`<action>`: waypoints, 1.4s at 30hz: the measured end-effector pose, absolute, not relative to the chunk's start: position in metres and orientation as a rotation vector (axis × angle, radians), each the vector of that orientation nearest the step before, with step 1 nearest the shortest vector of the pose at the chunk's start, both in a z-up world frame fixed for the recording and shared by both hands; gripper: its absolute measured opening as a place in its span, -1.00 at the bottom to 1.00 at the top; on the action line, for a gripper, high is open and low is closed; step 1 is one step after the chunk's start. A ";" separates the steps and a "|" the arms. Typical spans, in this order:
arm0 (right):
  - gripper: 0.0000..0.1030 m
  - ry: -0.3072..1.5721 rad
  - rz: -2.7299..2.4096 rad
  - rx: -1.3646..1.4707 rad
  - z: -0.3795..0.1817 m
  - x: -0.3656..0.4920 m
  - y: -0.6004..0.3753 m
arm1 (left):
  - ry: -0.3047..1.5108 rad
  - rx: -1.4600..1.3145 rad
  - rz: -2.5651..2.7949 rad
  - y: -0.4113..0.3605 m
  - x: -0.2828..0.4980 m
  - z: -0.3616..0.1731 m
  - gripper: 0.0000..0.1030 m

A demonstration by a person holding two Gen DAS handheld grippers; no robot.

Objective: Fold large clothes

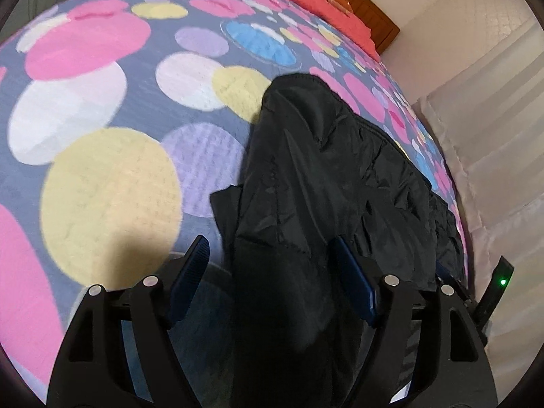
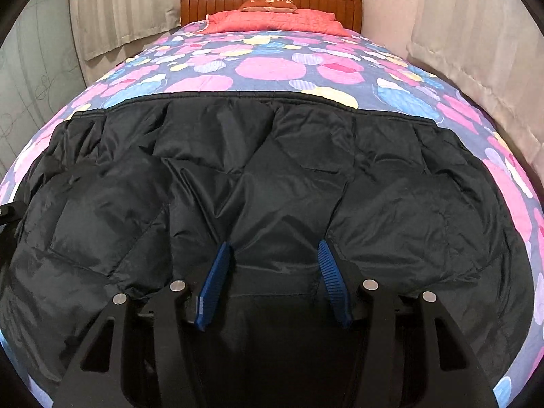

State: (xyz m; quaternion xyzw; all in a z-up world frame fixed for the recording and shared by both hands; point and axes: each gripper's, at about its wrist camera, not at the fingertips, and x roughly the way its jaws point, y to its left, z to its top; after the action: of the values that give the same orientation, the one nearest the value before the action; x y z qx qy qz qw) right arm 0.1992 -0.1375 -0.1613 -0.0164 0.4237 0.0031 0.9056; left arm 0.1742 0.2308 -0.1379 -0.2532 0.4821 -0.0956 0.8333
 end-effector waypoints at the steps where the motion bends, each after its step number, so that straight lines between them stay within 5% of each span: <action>1: 0.06 0.872 0.005 -0.036 -0.162 0.199 -0.137 | 1.034 -0.551 -0.215 0.230 0.176 -0.141 0.47; 12: 0.07 0.850 -0.006 -0.040 -0.165 0.194 -0.134 | 1.097 -0.473 -0.282 0.198 0.192 -0.155 0.76; 15: 0.07 0.845 -0.009 -0.040 -0.165 0.193 -0.133 | 1.086 -0.459 -0.305 0.189 0.193 -0.154 0.55; 17: 0.07 0.842 -0.011 -0.041 -0.165 0.192 -0.133 | 1.082 -0.506 -0.341 0.189 0.193 -0.155 0.20; 24: 0.07 0.832 -0.024 -0.058 -0.166 0.190 -0.128 | 1.050 -0.521 -0.325 0.187 0.190 -0.160 0.08; 29: 0.07 0.825 -0.026 -0.060 -0.164 0.187 -0.125 | 1.014 -0.451 -0.295 0.178 0.178 -0.136 -0.45; 42: 0.28 0.738 -0.082 -0.042 -0.119 0.151 -0.182 | 0.881 -0.297 -0.347 0.111 0.148 -0.028 -0.64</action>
State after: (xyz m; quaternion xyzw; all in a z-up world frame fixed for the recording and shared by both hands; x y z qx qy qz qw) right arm 0.1509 -0.1819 -0.1188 -0.0206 0.3607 -0.0400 0.9316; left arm 0.1480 0.1115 -0.0277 -0.1426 0.4228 -0.1663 0.8793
